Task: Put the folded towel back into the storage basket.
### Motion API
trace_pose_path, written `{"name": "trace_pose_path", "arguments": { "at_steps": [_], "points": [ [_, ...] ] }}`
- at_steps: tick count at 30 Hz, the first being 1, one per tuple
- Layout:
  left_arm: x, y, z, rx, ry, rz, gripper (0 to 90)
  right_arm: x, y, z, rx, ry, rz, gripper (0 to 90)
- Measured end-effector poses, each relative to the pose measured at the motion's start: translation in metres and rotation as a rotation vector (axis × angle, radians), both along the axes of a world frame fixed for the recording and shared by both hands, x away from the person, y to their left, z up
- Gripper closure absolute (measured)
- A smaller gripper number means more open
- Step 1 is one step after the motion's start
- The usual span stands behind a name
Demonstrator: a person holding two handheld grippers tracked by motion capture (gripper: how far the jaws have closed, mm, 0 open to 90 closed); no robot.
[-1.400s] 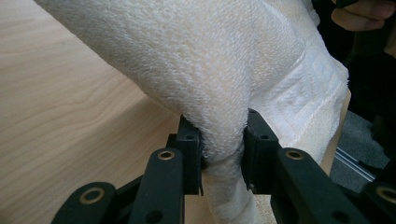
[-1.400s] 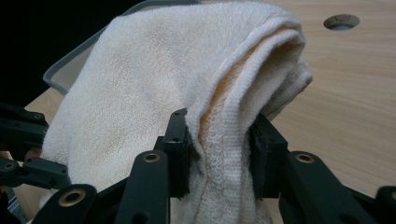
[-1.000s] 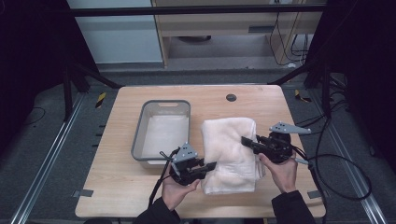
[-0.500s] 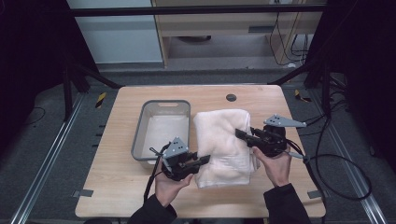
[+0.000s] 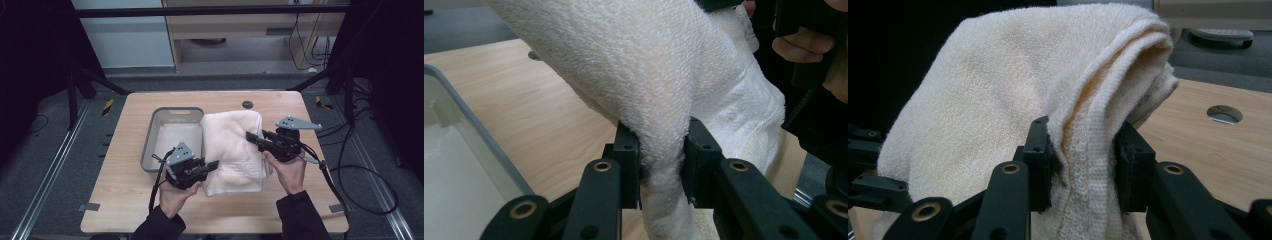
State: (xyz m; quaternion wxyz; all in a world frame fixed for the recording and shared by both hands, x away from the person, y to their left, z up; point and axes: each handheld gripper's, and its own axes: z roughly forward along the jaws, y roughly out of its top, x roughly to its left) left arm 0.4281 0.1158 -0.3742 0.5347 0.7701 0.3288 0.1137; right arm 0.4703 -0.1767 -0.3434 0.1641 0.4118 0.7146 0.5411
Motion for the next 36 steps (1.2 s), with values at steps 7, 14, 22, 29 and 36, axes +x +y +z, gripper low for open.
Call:
{"name": "trace_pose_path", "arguments": {
  "at_steps": [7,14,22,29,36],
  "points": [
    [0.002,0.009,0.009,-0.02,-0.012,0.012,71.3,0.003,0.008,0.01,0.001,-0.02,0.006,65.0],
    [0.004,0.019,0.015,-0.041,-0.027,0.034,71.3,0.008,0.019,0.021,-0.004,-0.034,0.01,65.1],
    [0.008,0.03,0.02,-0.052,-0.03,0.054,71.4,0.012,0.03,0.027,-0.002,-0.044,0.01,65.0],
    [0.01,0.038,0.024,-0.053,-0.032,0.072,71.4,0.017,0.041,0.032,-0.007,-0.048,0.016,65.1],
    [0.012,0.053,0.031,-0.056,-0.034,0.085,71.4,0.023,0.055,0.038,-0.006,-0.056,0.029,65.1]
  ]
}}
